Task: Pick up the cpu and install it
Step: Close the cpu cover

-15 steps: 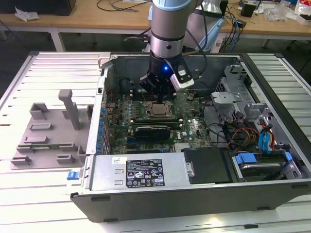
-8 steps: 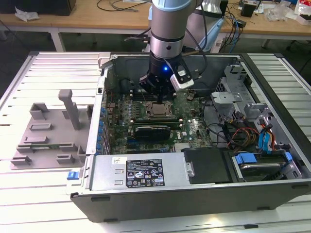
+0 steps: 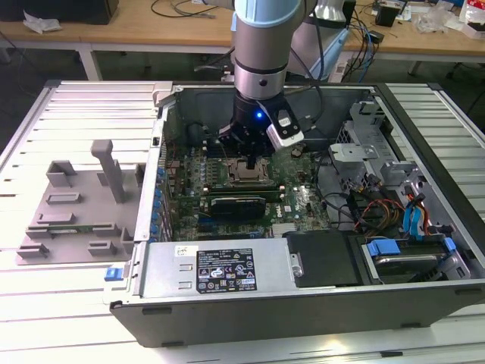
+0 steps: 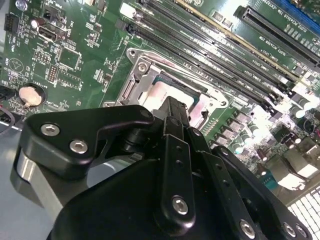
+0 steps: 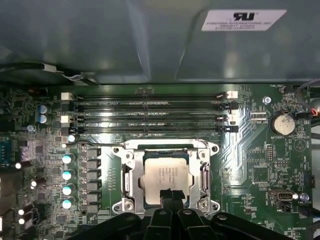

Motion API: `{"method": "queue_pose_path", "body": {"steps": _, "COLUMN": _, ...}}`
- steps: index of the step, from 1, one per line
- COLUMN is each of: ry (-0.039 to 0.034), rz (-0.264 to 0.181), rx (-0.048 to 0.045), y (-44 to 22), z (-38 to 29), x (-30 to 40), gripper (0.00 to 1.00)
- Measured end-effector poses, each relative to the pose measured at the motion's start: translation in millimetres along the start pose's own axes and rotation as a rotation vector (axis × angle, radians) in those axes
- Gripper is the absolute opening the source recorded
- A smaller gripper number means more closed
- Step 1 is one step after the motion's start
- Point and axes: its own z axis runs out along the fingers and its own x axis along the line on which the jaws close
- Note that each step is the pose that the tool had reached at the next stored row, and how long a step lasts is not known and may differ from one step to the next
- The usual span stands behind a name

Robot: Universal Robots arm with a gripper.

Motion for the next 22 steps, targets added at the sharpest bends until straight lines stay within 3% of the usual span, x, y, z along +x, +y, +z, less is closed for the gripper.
{"method": "queue_pose_path", "body": {"steps": 8, "ry": -0.0022, "rz": -0.001, "rx": 0.0000, "y": 0.4, "z": 6.2, "x": 4.8, "gripper": 0.11}}
{"method": "queue_pose_path", "body": {"steps": 14, "ry": -0.0024, "rz": -0.001, "rx": -0.0002, "y": 0.3, "z": 7.6, "x": 18.4, "gripper": 0.11}}
{"method": "queue_pose_path", "body": {"steps": 22, "ry": -0.0023, "rz": -0.001, "rx": -0.0001, "y": 1.1, "z": 11.8, "x": 30.2, "gripper": 0.11}}
